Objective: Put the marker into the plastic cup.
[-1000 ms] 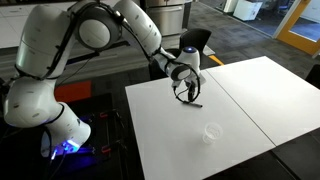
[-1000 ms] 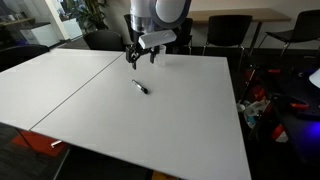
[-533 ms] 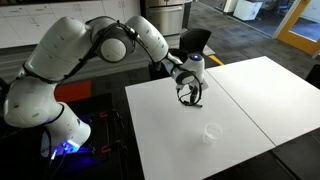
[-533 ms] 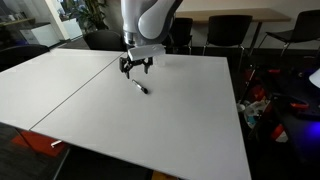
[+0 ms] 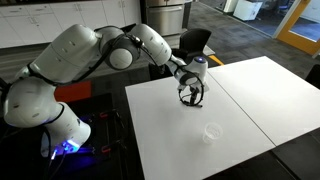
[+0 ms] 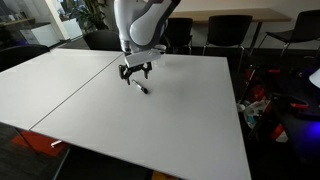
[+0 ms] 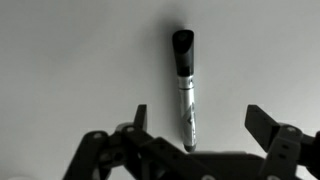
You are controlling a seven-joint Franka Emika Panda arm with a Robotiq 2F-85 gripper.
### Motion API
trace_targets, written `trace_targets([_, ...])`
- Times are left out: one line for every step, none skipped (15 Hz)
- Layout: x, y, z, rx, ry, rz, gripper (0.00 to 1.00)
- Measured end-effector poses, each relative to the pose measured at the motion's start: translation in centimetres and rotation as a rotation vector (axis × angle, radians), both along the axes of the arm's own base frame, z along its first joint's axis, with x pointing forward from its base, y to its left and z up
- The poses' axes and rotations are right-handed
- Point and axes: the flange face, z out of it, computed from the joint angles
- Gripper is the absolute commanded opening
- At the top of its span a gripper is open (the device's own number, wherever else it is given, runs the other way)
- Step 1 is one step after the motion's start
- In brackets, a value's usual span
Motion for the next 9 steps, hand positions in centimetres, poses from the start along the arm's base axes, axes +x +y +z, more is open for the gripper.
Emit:
trace_targets([0.1,0.0,-0.3,-0.001,0.006,0.000,1.00])
trace_targets([0.3,0.0,-0.5,-0.002,0.010,0.001,1.00])
trace_targets([0.4,0.0,-0.8,-0.004,0.012,0.001,1.00])
trace_targets([0.5,-0.1,-1.1,-0.005,0.014,0.001,1.00])
trace_targets([0.7,-0.1,-1.4,-0.007,0.016,0.002,1.00])
trace_targets([0.8,-0.1,-1.7,-0.009,0.018,0.002,0.76])
trace_targets([0.9,-0.2,-2.0,-0.010,0.020,0.002,0.74])
trace_targets([1.0,-0.2,-2.2,-0.013,0.022,0.002,0.68])
trace_targets([1.1,-0.3,-2.5,-0.015,0.023,0.002,0.58])
